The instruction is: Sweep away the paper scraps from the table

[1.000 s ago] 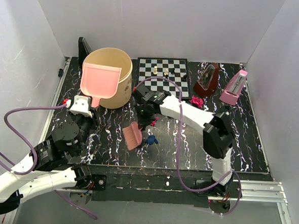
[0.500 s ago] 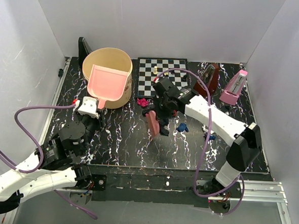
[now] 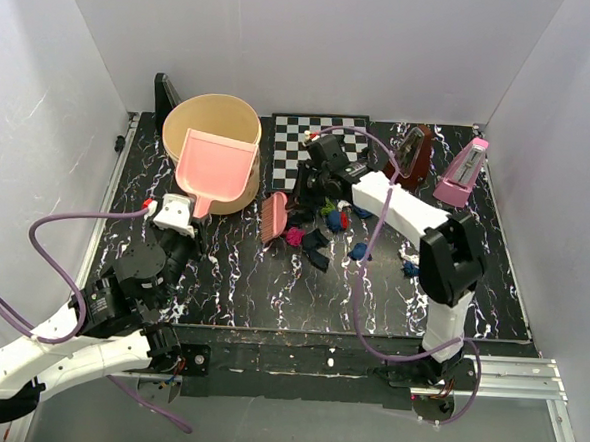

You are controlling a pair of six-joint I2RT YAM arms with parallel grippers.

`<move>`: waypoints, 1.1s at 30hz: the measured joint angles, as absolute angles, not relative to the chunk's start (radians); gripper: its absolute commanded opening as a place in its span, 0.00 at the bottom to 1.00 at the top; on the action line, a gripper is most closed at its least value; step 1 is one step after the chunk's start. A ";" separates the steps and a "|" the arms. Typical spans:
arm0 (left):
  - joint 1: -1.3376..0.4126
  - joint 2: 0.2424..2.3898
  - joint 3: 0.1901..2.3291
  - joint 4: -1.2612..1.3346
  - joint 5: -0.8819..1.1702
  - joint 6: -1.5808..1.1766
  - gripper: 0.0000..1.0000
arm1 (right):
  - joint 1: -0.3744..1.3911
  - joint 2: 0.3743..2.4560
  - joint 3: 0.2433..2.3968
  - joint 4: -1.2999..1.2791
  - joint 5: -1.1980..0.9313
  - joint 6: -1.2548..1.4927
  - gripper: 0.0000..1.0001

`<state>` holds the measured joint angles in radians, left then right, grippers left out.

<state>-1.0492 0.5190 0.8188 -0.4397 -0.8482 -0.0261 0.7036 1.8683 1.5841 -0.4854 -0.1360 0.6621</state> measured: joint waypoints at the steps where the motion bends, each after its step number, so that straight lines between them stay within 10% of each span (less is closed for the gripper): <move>1: -1.049 0.518 0.816 -0.440 -0.848 -0.026 0.00 | 0.693 1.895 1.584 -0.476 -0.142 0.678 0.01; 33: -1.042 0.542 0.778 -0.418 -0.761 -0.027 0.00 | 0.542 1.624 1.702 -1.073 0.731 0.623 0.01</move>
<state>-1.0420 0.5423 0.7784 -0.4183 -0.7612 -0.0269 0.5423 1.6238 1.7020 -1.0729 0.7315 0.6231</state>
